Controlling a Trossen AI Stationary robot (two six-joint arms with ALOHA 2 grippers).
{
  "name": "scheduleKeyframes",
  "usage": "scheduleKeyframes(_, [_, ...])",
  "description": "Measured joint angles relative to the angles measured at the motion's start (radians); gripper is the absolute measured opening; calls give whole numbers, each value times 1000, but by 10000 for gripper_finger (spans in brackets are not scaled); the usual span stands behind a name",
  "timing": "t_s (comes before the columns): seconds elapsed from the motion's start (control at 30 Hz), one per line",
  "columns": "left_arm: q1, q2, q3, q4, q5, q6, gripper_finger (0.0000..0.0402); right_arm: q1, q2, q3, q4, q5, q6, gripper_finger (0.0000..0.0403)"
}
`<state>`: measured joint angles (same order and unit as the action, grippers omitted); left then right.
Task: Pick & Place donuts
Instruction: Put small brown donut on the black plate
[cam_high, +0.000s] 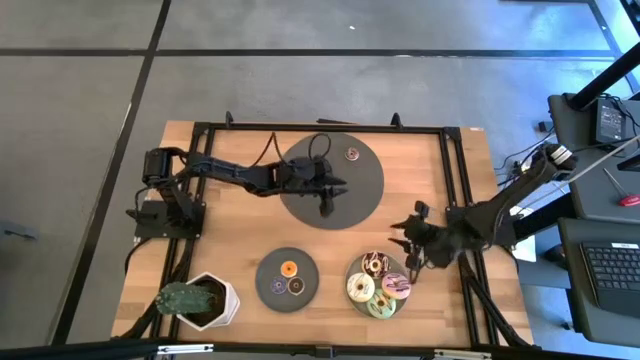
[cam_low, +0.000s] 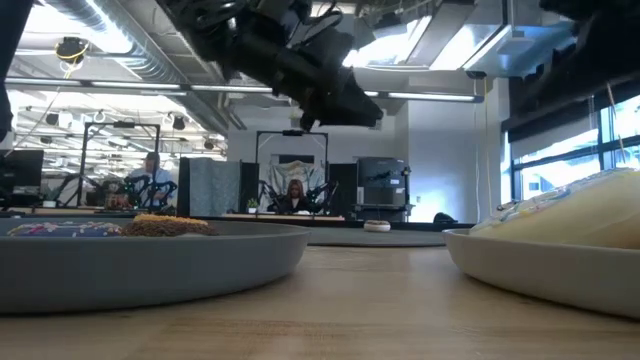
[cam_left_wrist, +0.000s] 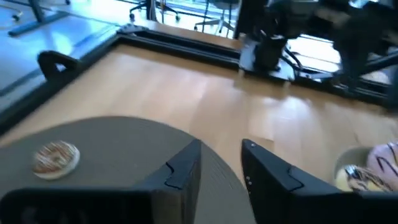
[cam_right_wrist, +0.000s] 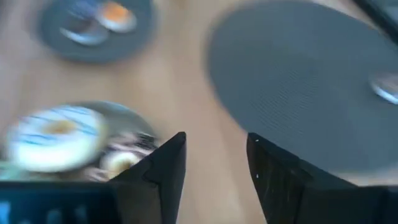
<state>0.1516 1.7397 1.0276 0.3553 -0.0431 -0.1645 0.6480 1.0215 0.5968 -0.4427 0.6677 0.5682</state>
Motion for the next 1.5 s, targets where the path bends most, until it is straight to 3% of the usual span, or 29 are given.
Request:
scheduleKeyframes(0.1, [32,16,55,-45,-33,18,105,-19,-77,-47,152,-37,-166,170])
scheduleKeyframes(0.3, [97,119,141,-65,-40,13,106,-31,-176,-54,168,48,-435,170])
scheduleKeyframes(0.47, [137,216,235,-134,6,2,104,-39,-196,-54,159,22,-367,170])
scheduleKeyframes(0.57, [151,266,320,-213,18,52,102,-63,-201,-54,123,-48,-306,170])
scheduleKeyframes(0.77, [191,376,567,-483,-14,81,102,-111,-200,-54,116,-78,-312,170])
scheduleKeyframes(0.93, [213,473,713,-607,-78,74,102,-141,-200,-54,111,-108,-311,170])
scheduleKeyframes(1.2, [237,545,782,-645,-54,19,100,-155,-200,-54,107,-148,-315,170])
scheduleKeyframes(1.37, [235,543,783,-645,-80,-118,99,-155,-200,-54,106,-148,-316,170])
scheduleKeyframes(1.5, [236,543,783,-636,-23,-138,99,-155,-200,-54,97,-148,-307,170])
